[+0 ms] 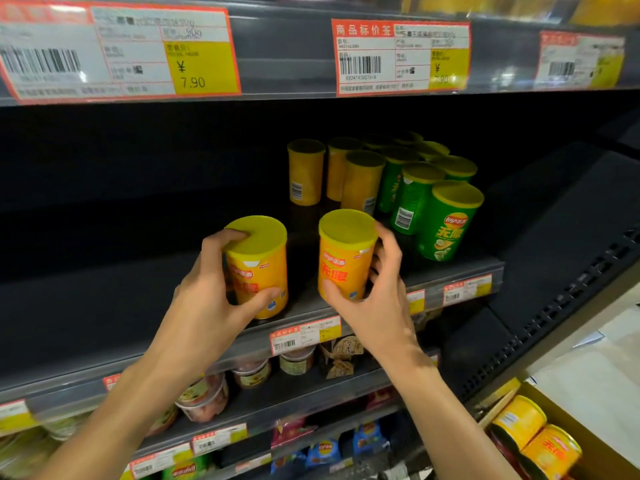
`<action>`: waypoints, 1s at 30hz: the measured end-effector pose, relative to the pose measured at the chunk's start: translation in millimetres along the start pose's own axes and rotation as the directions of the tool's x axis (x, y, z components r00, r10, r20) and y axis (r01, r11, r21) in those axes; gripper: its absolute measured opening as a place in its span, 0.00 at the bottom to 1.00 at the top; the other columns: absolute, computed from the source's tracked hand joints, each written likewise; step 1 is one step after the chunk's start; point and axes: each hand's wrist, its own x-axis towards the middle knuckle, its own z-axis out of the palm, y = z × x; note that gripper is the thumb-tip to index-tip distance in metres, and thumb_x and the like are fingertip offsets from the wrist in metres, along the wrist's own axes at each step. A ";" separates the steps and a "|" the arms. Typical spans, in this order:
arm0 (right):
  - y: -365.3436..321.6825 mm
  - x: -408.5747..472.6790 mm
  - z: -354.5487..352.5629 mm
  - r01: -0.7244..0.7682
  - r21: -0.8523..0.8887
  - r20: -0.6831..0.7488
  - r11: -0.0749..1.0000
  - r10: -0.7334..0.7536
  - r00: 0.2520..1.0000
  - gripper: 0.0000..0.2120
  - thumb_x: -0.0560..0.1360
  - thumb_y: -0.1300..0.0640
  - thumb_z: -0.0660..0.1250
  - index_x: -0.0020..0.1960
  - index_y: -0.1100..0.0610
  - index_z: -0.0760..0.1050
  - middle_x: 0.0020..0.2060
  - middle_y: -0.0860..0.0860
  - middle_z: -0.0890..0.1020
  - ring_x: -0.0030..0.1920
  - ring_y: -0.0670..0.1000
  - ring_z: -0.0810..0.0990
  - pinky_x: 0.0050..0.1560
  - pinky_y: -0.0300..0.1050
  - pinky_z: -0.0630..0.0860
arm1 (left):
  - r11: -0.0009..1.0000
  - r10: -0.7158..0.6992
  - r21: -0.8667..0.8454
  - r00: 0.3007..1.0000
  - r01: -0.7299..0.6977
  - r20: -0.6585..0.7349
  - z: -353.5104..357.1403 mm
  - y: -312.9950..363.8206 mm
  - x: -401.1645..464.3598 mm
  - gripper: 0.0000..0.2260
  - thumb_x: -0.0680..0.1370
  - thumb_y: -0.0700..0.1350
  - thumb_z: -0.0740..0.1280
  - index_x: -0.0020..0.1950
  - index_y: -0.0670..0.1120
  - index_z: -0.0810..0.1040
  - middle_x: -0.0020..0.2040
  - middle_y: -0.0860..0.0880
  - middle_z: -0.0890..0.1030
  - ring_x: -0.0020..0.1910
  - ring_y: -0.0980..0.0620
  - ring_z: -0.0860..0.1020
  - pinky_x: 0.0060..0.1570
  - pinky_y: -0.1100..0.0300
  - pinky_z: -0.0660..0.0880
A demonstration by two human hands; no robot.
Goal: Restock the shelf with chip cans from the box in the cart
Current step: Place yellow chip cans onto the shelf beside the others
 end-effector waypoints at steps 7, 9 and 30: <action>23.7 14.5 -38.6 -0.031 -0.041 -0.125 0.999 0.025 0.992 0.48 0.66 0.48 0.78 0.76 0.37 0.51 0.67 0.49 0.72 0.62 0.51 0.77 0.57 0.60 0.79 | 1.000 0.025 -0.007 0.993 -0.025 0.117 11.6 11.6 15.6 0.29 0.70 0.58 0.70 0.64 0.61 0.56 0.63 0.50 0.72 0.56 0.48 0.78 0.53 0.53 0.79; 26.7 15.5 -41.9 -0.042 -0.036 -0.146 0.998 0.036 0.989 0.48 0.65 0.44 0.76 0.75 0.37 0.51 0.66 0.48 0.73 0.61 0.51 0.77 0.56 0.61 0.79 | 0.999 0.022 -0.045 0.989 -0.015 0.146 18.7 13.7 26.3 0.28 0.72 0.54 0.72 0.63 0.62 0.57 0.63 0.51 0.71 0.58 0.48 0.77 0.55 0.51 0.78; 32.4 15.0 -35.2 -0.053 -0.076 -0.198 0.996 0.038 0.980 0.47 0.64 0.41 0.74 0.74 0.30 0.48 0.69 0.48 0.72 0.62 0.55 0.78 0.55 0.63 0.79 | 0.996 -0.026 -0.086 0.991 0.038 0.131 103.8 -0.7 164.5 0.37 0.73 0.47 0.75 0.73 0.58 0.56 0.67 0.45 0.73 0.63 0.45 0.76 0.56 0.43 0.78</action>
